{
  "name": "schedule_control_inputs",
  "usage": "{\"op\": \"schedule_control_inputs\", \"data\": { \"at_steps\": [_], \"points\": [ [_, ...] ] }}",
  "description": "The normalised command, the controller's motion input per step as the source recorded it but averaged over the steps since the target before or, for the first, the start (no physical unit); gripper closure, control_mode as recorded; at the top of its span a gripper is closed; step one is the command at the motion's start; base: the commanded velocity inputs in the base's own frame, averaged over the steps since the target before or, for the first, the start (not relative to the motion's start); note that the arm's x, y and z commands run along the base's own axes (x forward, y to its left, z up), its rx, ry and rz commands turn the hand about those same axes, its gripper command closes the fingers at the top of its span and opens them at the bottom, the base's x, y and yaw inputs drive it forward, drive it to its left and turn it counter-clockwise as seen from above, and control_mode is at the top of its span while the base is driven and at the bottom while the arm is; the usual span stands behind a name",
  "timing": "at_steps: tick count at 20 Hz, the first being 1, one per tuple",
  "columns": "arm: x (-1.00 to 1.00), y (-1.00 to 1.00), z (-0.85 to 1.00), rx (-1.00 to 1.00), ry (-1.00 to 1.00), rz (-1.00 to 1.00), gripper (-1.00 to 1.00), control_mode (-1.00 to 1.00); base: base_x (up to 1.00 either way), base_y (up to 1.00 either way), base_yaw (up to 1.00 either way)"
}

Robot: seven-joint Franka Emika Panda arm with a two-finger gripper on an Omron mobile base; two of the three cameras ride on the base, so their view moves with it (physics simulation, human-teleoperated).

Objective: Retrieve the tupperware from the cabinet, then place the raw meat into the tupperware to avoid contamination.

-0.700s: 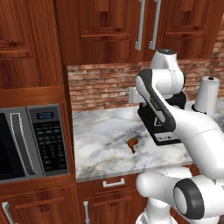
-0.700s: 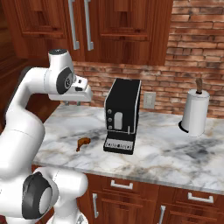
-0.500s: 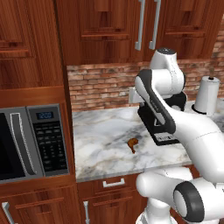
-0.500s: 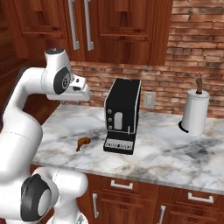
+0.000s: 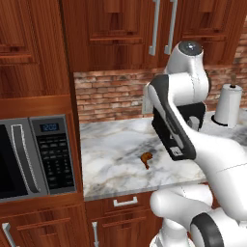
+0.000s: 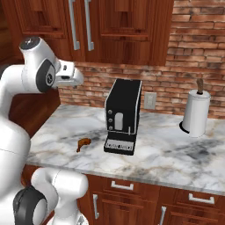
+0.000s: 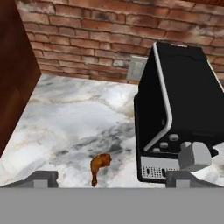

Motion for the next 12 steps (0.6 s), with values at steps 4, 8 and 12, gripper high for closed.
{"op": "schedule_control_inputs", "data": {
  "at_steps": [4, 8, 12],
  "points": [
    [-0.01, 0.02, 0.84, 0.03, -0.18, -0.01, -1.0, -1.0, 0.0, 0.0, 0.0],
    [0.0, 0.03, 0.76, 0.07, -0.15, 0.0, -1.0, -1.0, 0.0, 0.0, 0.0],
    [0.01, 0.0, 0.73, 0.06, -0.17, 0.0, -1.0, -1.0, 0.0, 0.0, 0.0]
  ]
}}
